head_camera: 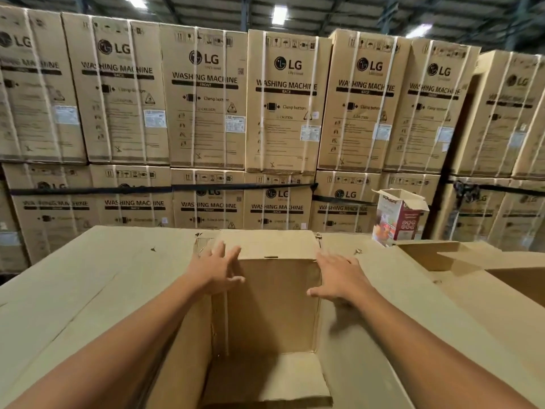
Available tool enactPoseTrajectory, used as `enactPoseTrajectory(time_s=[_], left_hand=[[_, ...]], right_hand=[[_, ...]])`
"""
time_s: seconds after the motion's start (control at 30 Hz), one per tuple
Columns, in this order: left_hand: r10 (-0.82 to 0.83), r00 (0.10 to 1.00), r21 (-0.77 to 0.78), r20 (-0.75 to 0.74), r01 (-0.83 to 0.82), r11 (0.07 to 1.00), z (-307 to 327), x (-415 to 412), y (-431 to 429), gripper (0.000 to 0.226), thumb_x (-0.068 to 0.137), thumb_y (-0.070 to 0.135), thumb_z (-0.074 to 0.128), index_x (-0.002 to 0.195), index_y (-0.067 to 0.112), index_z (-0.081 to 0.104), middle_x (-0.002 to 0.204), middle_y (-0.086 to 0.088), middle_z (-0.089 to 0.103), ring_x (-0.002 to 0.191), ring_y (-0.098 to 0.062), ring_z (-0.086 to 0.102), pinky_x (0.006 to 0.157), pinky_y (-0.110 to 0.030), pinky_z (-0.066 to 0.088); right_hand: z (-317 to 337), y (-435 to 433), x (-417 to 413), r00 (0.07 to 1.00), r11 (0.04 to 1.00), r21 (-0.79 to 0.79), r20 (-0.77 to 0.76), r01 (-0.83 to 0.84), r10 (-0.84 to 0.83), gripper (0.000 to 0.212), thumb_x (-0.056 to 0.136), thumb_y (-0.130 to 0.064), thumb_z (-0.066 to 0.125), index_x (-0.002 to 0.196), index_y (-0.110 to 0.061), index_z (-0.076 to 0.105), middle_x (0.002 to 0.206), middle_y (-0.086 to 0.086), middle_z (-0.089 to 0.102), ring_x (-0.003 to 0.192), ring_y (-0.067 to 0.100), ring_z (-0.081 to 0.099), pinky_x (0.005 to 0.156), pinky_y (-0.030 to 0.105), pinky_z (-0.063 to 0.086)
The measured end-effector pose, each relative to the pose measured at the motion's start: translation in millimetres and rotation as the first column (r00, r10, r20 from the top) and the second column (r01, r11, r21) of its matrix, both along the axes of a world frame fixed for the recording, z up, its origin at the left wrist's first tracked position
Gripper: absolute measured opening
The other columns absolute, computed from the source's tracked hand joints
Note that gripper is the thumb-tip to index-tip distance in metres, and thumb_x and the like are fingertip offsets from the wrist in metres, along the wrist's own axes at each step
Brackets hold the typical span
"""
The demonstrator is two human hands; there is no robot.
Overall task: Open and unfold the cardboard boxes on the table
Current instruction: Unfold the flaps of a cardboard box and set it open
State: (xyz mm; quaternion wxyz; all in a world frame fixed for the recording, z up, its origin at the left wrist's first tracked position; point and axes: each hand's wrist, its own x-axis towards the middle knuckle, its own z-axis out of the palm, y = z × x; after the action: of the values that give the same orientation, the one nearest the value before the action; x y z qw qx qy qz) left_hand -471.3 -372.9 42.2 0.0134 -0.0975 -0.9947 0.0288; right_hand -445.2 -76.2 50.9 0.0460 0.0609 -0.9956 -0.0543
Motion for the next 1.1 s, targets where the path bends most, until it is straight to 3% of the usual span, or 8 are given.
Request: enactPoseTrajectory(time_s=[0.2, 0.3, 0.4, 0.5, 0.67, 0.8, 0.97, 1.1], left_hand=[[0.009, 1.0, 0.018, -0.015, -0.009, 1.0, 2, 4, 2, 0.09, 0.088, 0.071, 0.047, 0.156, 0.041, -0.004, 0.166, -0.007, -0.003, 0.148, -0.033, 0.026, 0.117, -0.05, 0.028], [0.031, 0.999, 0.074, -0.037, -0.028, 0.997, 3, 12, 5, 0.08, 0.091, 0.058, 0.056, 0.155, 0.036, 0.014, 0.161, -0.009, 0.021, 0.136, -0.03, 0.044, 0.111, -0.047, 0.038], [0.055, 0.989, 0.214, -0.137, -0.025, 0.976, 11, 27, 6, 0.049, 0.091, 0.034, 0.063, 0.135, 0.022, 0.044, 0.133, -0.003, 0.054, 0.111, -0.021, 0.06, 0.092, -0.034, 0.053], [0.089, 0.985, 0.234, -0.145, -0.053, 0.971, 19, 52, 2, 0.044, 0.093, 0.029, 0.06, 0.133, 0.018, 0.047, 0.131, -0.005, 0.057, 0.116, -0.021, 0.056, 0.099, -0.036, 0.05], [0.065, 0.998, 0.018, -0.009, -0.065, 0.998, 17, 113, -8, 0.068, 0.095, 0.045, 0.054, 0.153, 0.023, 0.028, 0.163, -0.01, 0.018, 0.149, -0.03, 0.017, 0.121, -0.051, 0.016], [0.1, 0.995, -0.001, 0.016, -0.1, 0.995, 22, 175, -7, 0.061, 0.099, 0.048, 0.048, 0.152, 0.022, 0.034, 0.164, -0.011, 0.015, 0.151, -0.03, 0.013, 0.122, -0.05, 0.012], [0.094, 0.995, 0.094, 0.029, -0.096, 0.991, 19, 242, 0, 0.053, 0.098, 0.051, 0.05, 0.144, 0.025, 0.048, 0.16, -0.01, 0.028, 0.148, -0.029, 0.023, 0.12, -0.049, 0.017], [0.092, 0.996, 0.196, 0.011, -0.092, 0.976, 11, 295, 2, 0.038, 0.097, 0.05, 0.05, 0.12, 0.024, 0.066, 0.134, -0.005, 0.058, 0.133, -0.025, 0.039, 0.111, -0.044, 0.033]], right_hand=[[-2, 0, -2, 1.0, 0.998, 0.065, -0.029, -0.002, 0.004, 0.097, 0.081, -0.073, 0.055, 0.154, -0.017, 0.025, 0.153, 0.006, 0.042, 0.139, 0.026, 0.04, 0.113, 0.048, 0.03], [-1, -2, 6, 0.996, 1.0, -0.002, -0.093, 0.01, -0.01, 0.073, 0.085, -0.064, 0.054, 0.141, -0.019, 0.044, 0.139, 0.005, 0.056, 0.128, 0.025, 0.051, 0.108, 0.045, 0.037], [7, -7, 22, 0.984, 0.992, -0.122, -0.171, 0.035, -0.055, 0.037, 0.088, -0.042, 0.053, 0.115, -0.018, 0.062, 0.114, 0.006, 0.067, 0.106, 0.026, 0.06, 0.094, 0.039, 0.047], [16, -4, 46, 0.988, 0.96, -0.274, -0.117, 0.064, -0.099, 0.023, 0.085, -0.033, 0.054, 0.093, -0.016, 0.066, 0.1, 0.007, 0.067, 0.095, 0.029, 0.061, 0.084, 0.036, 0.048], [28, 14, 101, 0.996, 0.979, -0.194, 0.069, 0.066, -0.054, 0.056, 0.091, -0.048, 0.06, 0.142, -0.028, 0.054, 0.149, 0.009, 0.046, 0.136, 0.027, 0.042, 0.113, 0.042, 0.033], [31, 25, 155, 0.994, 0.992, -0.119, 0.1, 0.052, -0.04, 0.061, 0.092, -0.052, 0.058, 0.148, -0.03, 0.045, 0.152, 0.012, 0.038, 0.142, 0.027, 0.033, 0.116, 0.046, 0.026], [33, 24, 232, 0.992, 0.994, -0.105, 0.121, -0.027, 0.04, 0.057, 0.095, -0.054, 0.052, 0.145, -0.027, 0.049, 0.154, 0.012, 0.036, 0.144, 0.027, 0.03, 0.115, 0.045, 0.025], [29, 16, 286, 0.989, 0.982, -0.169, 0.107, -0.083, 0.102, 0.049, 0.098, -0.048, 0.05, 0.142, -0.028, 0.053, 0.148, 0.007, 0.043, 0.141, 0.024, 0.033, 0.117, 0.046, 0.024]])
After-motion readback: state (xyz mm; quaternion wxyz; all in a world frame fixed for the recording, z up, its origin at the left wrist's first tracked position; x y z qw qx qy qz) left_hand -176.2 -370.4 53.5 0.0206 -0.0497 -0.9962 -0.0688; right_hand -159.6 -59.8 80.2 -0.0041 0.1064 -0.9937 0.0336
